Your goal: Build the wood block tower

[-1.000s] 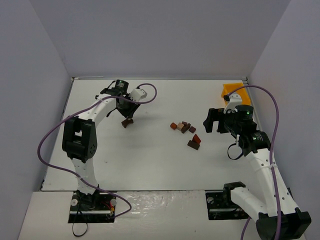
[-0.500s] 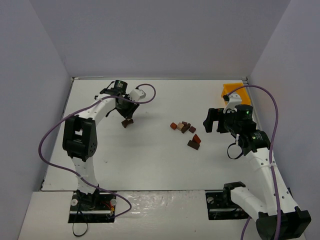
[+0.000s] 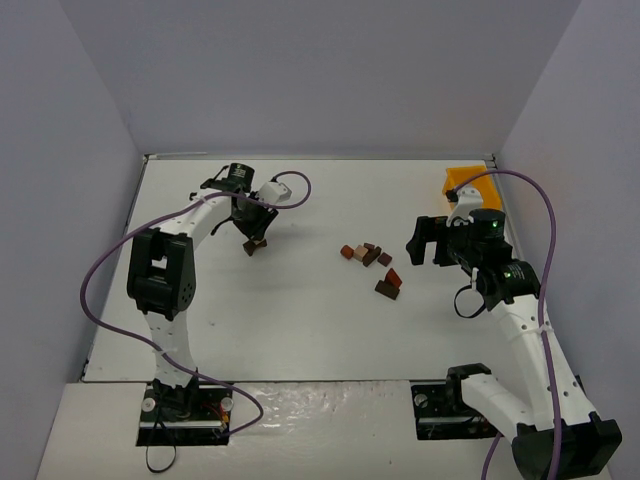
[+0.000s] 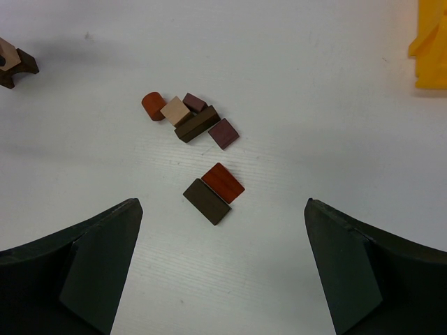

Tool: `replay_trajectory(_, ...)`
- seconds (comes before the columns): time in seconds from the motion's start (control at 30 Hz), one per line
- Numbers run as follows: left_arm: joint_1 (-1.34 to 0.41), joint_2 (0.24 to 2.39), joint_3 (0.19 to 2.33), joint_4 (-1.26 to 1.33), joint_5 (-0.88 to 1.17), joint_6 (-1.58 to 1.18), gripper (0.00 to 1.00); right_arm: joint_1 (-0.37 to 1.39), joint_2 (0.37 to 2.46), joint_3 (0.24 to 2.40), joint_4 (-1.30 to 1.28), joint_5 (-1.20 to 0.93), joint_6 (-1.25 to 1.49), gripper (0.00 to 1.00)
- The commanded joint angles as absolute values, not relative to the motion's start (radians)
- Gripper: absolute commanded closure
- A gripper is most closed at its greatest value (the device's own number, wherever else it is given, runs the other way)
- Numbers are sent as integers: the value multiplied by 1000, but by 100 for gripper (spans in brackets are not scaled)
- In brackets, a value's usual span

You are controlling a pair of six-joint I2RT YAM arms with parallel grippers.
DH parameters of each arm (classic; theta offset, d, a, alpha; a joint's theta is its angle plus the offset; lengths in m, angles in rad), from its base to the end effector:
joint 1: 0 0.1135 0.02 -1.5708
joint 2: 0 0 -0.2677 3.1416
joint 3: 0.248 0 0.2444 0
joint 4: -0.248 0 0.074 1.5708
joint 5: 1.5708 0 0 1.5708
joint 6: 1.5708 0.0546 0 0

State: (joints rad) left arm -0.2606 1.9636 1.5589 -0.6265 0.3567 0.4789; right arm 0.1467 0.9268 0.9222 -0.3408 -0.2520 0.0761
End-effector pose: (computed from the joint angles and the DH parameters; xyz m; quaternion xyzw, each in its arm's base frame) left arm 0.4088 -0.1287 0.2153 0.3869 0.8673 -0.1414 0.2794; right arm 0.2115 0.0450 0.3435 -0.1009 0.8086 0.1656 0.5556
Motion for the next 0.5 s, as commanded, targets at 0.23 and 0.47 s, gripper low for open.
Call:
replay_trajectory(0.23,-250,1933,1568,-606,400,512,100,156,933,959,-292,-268,64,0)
replay_trajectory(0.47,-250,1931,1565,-607,405,520,100,156,934,959,-291,-270,64,0)
